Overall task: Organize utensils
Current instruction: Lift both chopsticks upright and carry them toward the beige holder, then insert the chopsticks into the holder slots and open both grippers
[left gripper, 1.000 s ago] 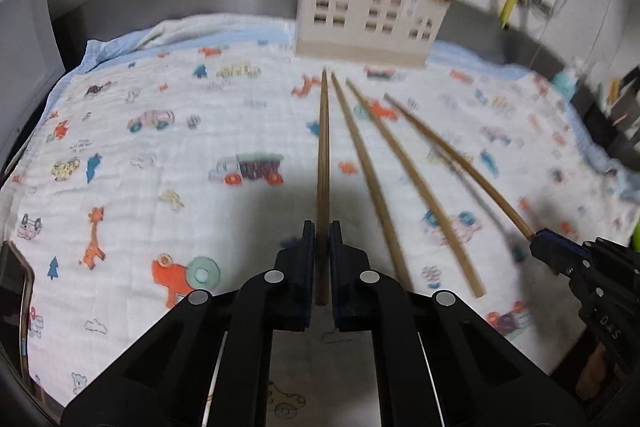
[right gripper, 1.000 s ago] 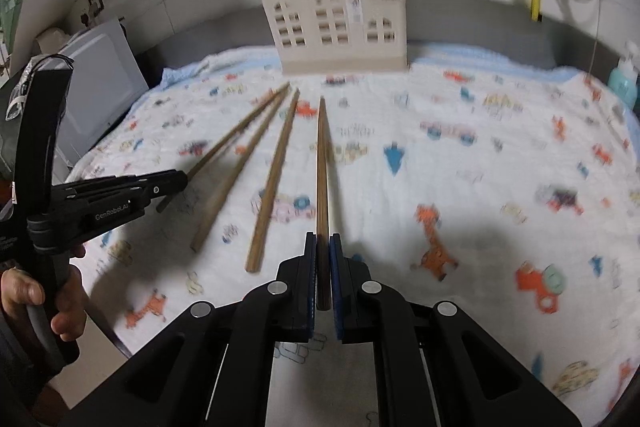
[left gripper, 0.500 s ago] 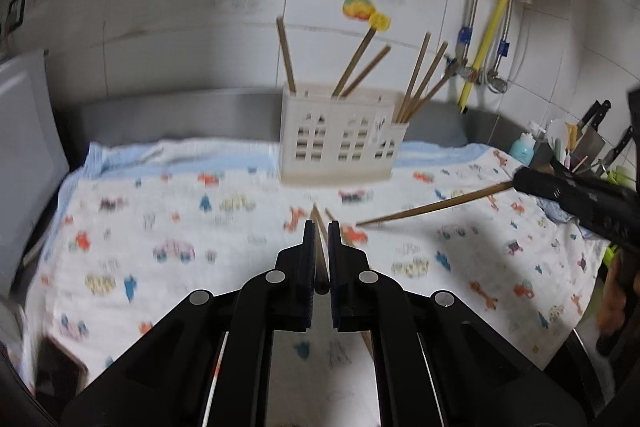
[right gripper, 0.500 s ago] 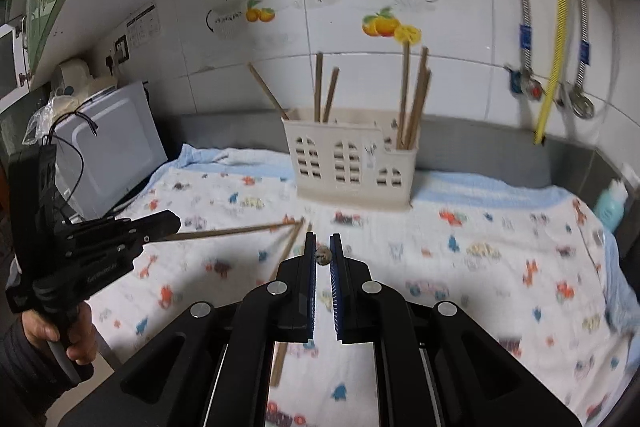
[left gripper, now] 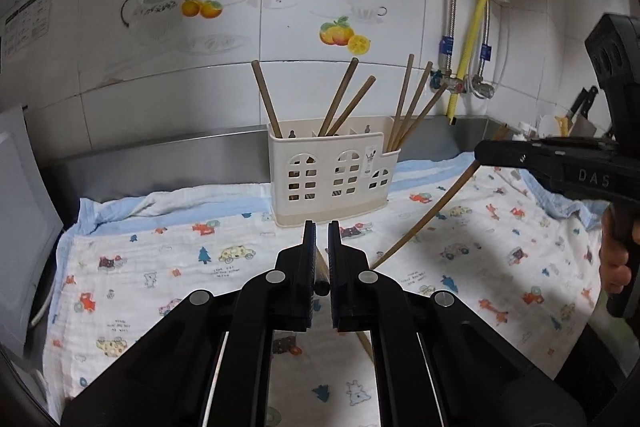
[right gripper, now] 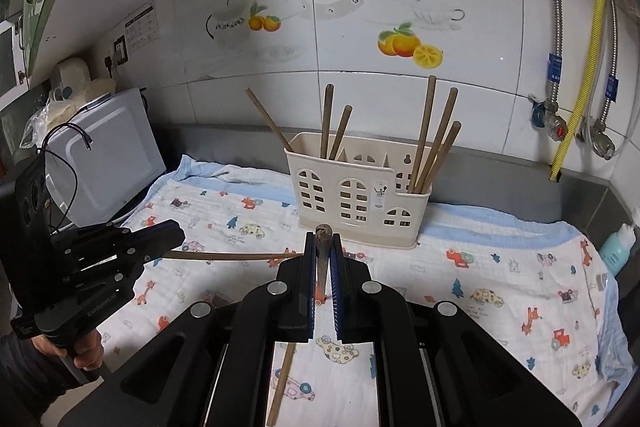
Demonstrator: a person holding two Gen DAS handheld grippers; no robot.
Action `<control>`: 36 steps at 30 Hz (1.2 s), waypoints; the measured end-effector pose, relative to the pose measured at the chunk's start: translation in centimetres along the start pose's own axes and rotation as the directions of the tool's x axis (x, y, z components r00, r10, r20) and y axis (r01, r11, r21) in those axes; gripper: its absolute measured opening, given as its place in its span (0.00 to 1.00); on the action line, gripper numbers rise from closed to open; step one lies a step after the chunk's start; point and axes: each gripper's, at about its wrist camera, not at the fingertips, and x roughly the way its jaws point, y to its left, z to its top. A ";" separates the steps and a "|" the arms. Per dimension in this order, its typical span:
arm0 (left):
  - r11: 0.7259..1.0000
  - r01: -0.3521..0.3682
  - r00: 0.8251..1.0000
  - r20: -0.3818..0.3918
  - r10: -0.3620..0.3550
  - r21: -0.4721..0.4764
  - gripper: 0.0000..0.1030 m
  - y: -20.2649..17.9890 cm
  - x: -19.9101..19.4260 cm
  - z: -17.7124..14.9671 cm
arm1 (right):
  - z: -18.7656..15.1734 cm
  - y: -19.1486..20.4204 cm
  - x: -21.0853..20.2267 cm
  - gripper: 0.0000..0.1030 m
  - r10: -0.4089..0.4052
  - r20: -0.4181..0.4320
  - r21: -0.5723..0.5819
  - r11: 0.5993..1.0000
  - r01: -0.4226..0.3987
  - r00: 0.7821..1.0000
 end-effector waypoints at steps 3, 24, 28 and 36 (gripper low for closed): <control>1.000 -0.003 1.000 -0.006 0.003 0.007 0.05 0.1 0.1 -0.1 | -0.1 0.0 0.0 0.06 -0.002 0.000 0.000 1.000 0.002 1.000; 0.990 0.034 0.999 0.016 -0.037 0.134 0.05 -0.7 1.6 0.4 | 0.5 -0.5 0.5 0.07 -0.009 0.003 0.008 1.000 0.009 1.000; 0.991 0.052 0.998 0.027 -0.055 0.123 0.05 -0.5 1.2 1.2 | 1.1 -0.5 0.3 0.06 0.001 0.010 0.004 1.000 -0.001 1.000; 0.988 0.051 0.997 0.043 -0.057 0.148 0.05 -1.0 0.1 3.5 | 3.9 -0.1 -1.1 0.06 -0.008 0.049 -0.035 0.999 0.010 0.999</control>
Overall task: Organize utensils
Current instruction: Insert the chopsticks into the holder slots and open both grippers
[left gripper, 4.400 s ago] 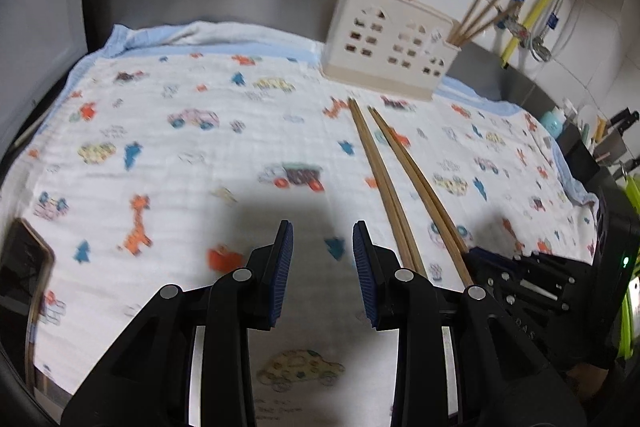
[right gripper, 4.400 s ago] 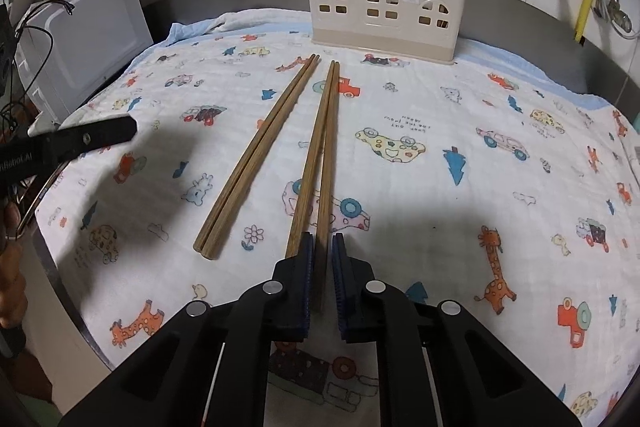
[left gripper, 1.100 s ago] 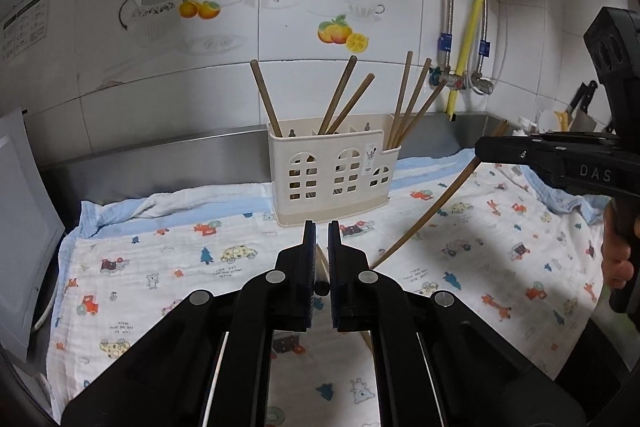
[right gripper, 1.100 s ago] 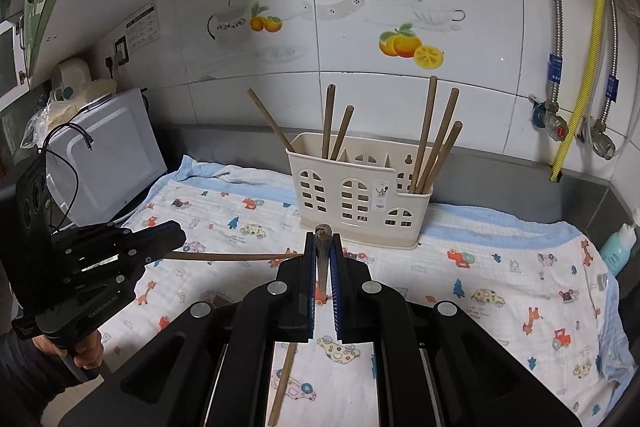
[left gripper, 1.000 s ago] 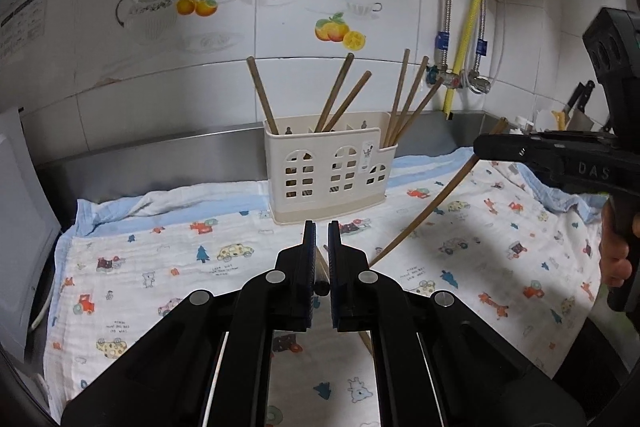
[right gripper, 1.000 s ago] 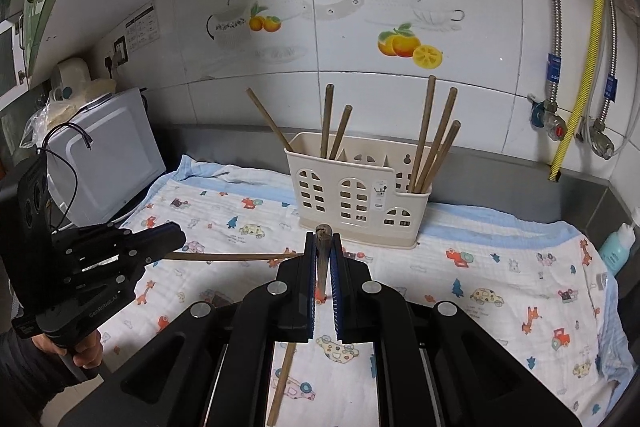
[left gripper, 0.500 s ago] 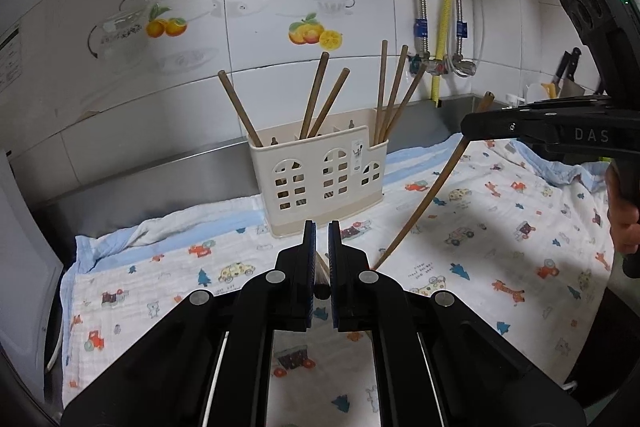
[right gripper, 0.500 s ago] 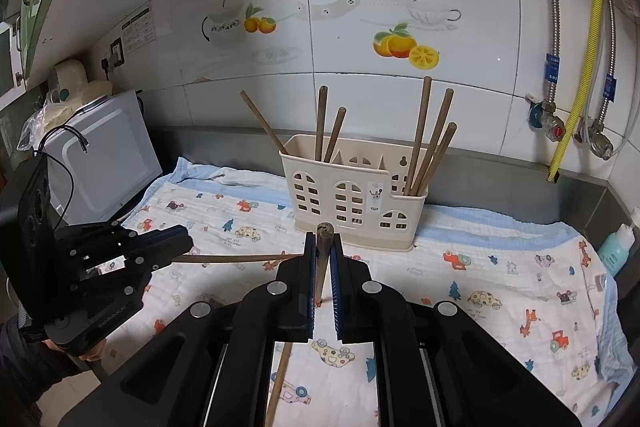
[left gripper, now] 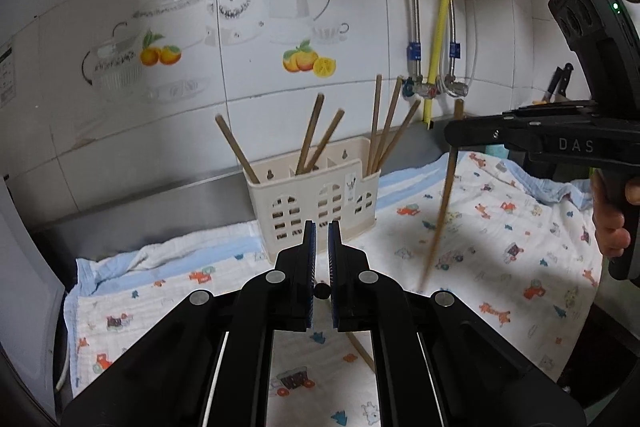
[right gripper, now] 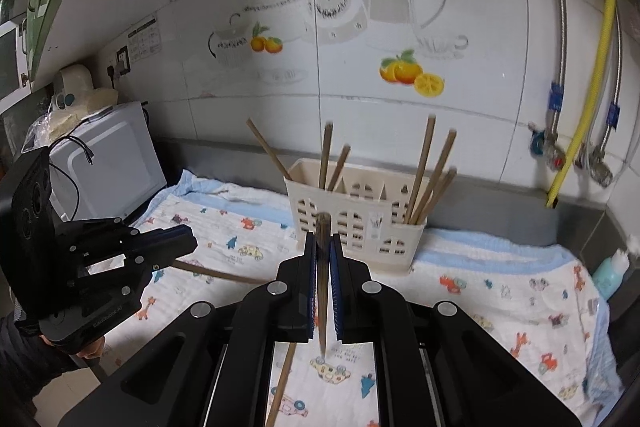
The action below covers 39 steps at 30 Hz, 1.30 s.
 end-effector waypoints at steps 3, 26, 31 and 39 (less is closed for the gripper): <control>1.000 -0.008 1.000 0.007 0.008 0.013 0.05 -0.1 0.0 1.3 | 1.9 -0.2 -0.4 0.06 -0.008 0.021 -0.013 1.000 0.008 1.000; 0.993 -0.101 0.965 0.249 0.084 0.054 0.05 0.2 1.4 17.8 | 15.4 -5.9 3.4 0.06 -0.156 0.221 0.046 0.988 0.149 0.963; 0.989 -0.131 0.952 0.288 0.105 0.071 0.05 0.1 3.3 20.6 | 14.6 -8.0 6.2 0.06 -0.160 0.191 0.088 0.985 0.145 0.969; 0.985 -0.159 0.939 0.317 0.132 0.063 0.05 0.5 6.3 22.9 | 12.8 -9.3 9.2 0.06 -0.147 0.153 0.089 0.987 0.135 0.977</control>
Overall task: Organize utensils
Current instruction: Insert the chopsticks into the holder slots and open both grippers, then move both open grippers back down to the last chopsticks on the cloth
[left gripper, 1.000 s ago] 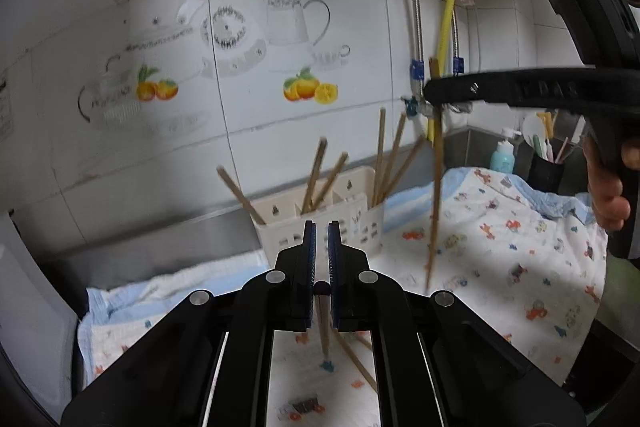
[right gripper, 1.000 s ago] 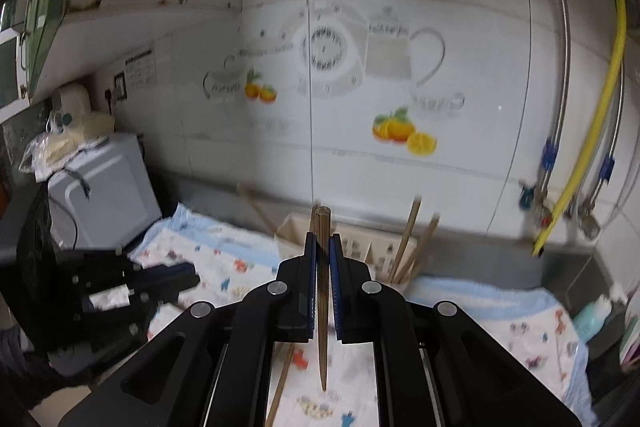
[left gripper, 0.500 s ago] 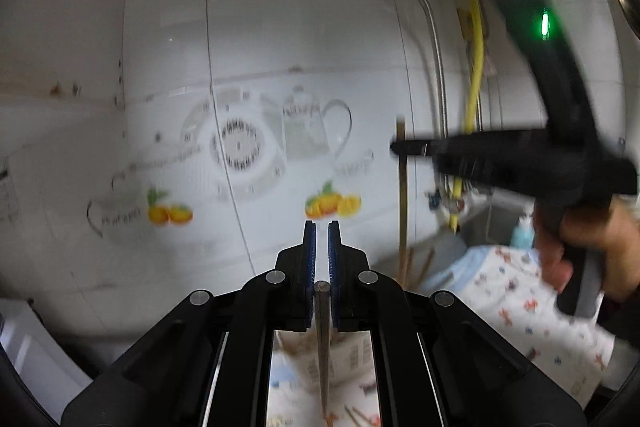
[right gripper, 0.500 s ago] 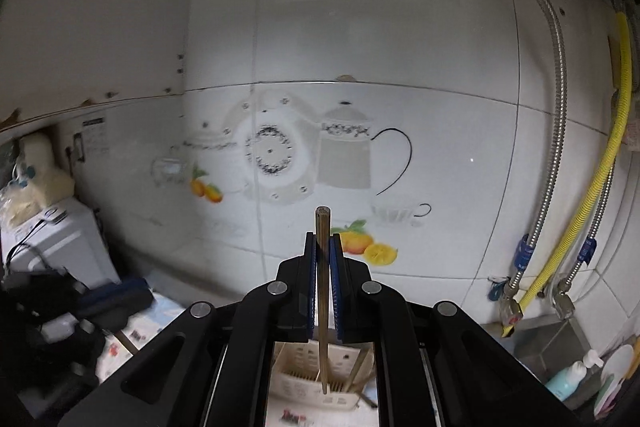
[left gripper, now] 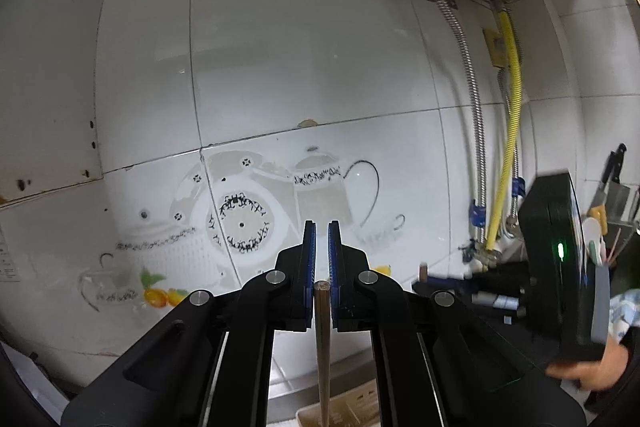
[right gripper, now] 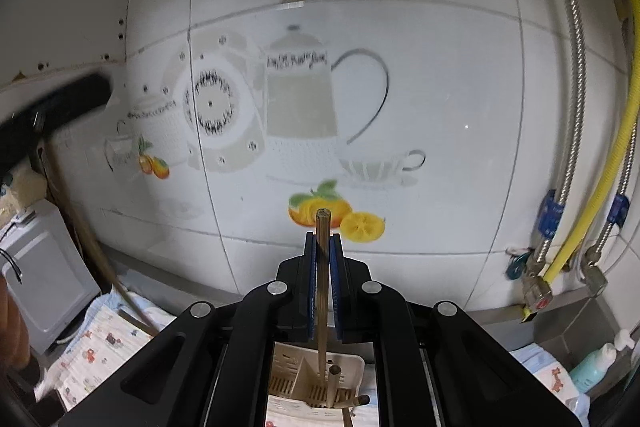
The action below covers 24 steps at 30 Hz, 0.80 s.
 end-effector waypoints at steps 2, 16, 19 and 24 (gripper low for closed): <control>1.000 -0.003 1.000 -0.004 0.003 -0.004 0.05 0.0 0.8 -0.1 | -0.5 0.0 0.6 0.06 0.007 -0.012 0.000 1.000 -0.007 1.000; 0.994 -0.017 0.990 -0.143 0.002 -0.105 0.06 2.0 4.7 -5.7 | -2.1 0.5 0.6 0.08 0.001 -0.020 -0.020 1.000 -0.002 1.000; 0.992 -0.032 0.988 -0.156 0.013 -0.121 0.06 2.6 4.5 -6.1 | -1.9 0.6 -0.6 0.15 0.001 -0.003 -0.025 1.000 -0.001 1.000; 0.989 -0.035 0.986 -0.168 0.010 -0.145 0.07 3.3 3.4 -6.1 | -2.0 0.7 -3.4 0.21 0.004 0.012 -0.025 1.000 -0.003 1.000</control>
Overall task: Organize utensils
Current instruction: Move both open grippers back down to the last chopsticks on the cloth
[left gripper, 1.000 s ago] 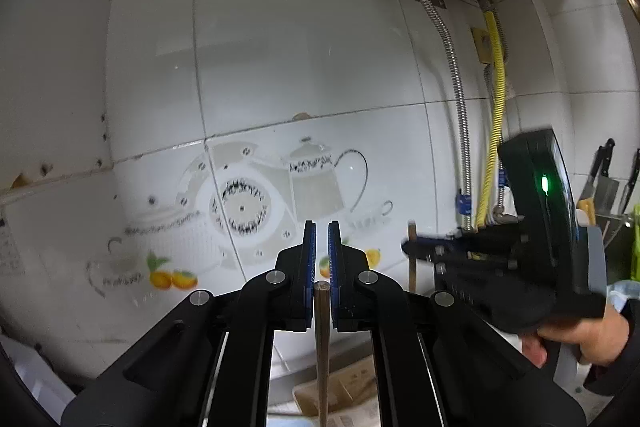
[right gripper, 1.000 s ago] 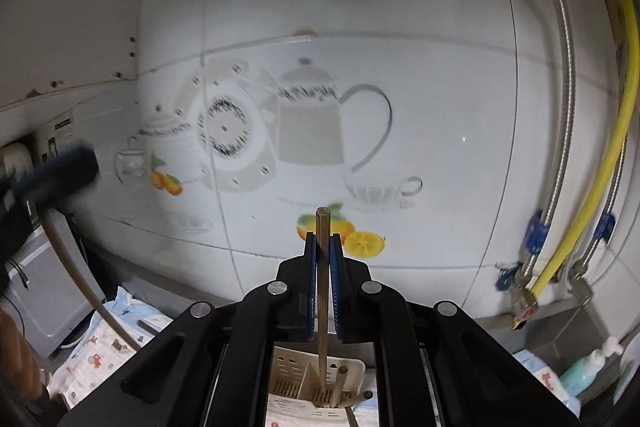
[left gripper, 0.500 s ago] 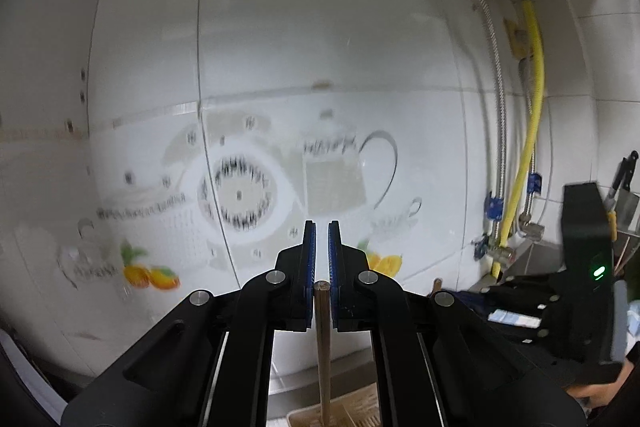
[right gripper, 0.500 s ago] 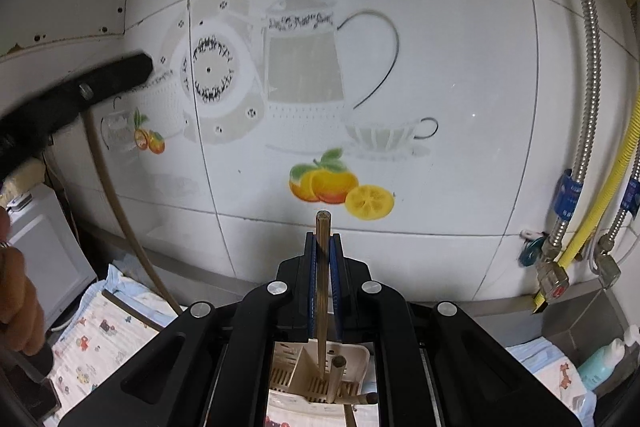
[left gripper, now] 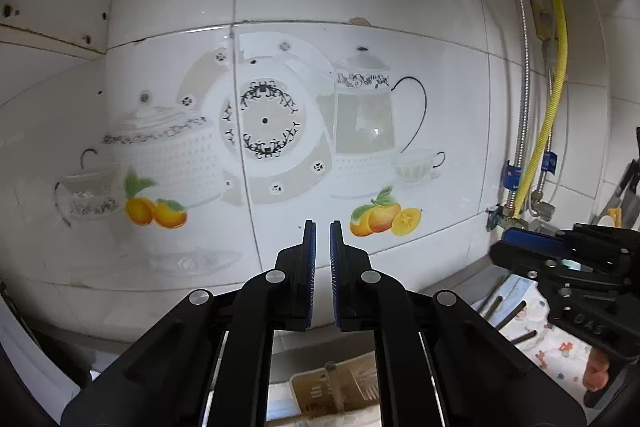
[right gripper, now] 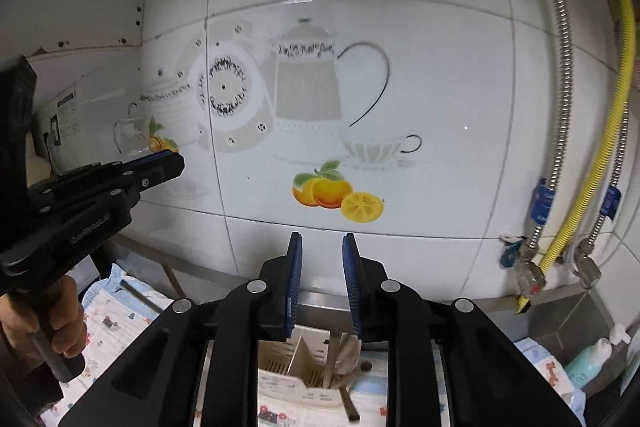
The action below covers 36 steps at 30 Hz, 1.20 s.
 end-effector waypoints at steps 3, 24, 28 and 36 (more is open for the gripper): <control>1.000 0.001 1.000 0.002 -0.001 -0.007 0.07 0.3 -1.7 -0.2 | -0.9 0.3 -2.0 0.32 0.003 -0.011 -0.004 1.000 -0.003 1.000; 0.992 -0.040 0.956 -0.294 0.004 -0.118 0.09 2.1 -15.6 -19.3 | -26.1 8.7 -7.9 0.22 0.167 -0.420 0.063 0.986 -0.155 0.892; 0.985 -0.058 0.938 -0.347 -0.001 -0.160 0.09 2.9 -16.6 -23.1 | -28.9 9.6 -7.8 0.22 0.184 -0.459 0.092 0.983 -0.159 0.869; 0.980 -0.072 0.914 -0.405 -0.009 -0.184 0.09 2.6 -17.9 -27.2 | -30.6 10.5 -7.5 0.17 0.186 -0.483 0.105 0.982 -0.154 0.856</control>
